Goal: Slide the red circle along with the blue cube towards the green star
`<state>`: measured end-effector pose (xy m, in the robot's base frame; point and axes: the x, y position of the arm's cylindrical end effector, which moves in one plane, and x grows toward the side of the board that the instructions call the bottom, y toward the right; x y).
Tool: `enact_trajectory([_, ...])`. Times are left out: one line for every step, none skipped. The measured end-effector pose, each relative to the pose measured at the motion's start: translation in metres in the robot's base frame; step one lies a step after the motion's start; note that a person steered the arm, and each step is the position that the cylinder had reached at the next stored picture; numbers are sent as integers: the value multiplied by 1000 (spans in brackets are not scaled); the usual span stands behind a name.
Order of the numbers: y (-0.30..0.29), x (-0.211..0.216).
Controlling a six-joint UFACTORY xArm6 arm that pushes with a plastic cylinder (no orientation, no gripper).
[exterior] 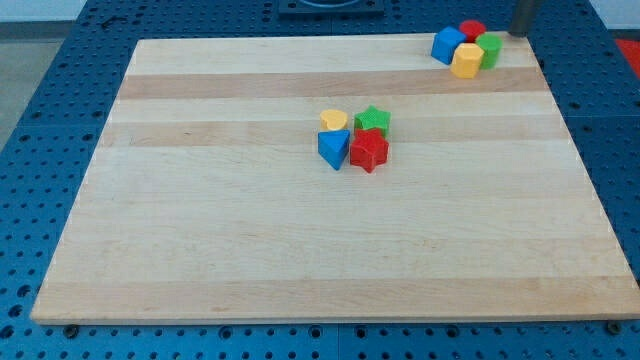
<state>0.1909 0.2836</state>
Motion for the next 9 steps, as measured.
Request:
enact_trajectory([-3, 0])
enact_trajectory([-16, 0])
enact_trajectory([-37, 1])
enact_trajectory([-39, 1])
enact_trajectory([-72, 0])
enact_trajectory([-110, 1])
enact_trajectory([-116, 1])
enact_trajectory([-116, 15])
enact_trajectory([-123, 41])
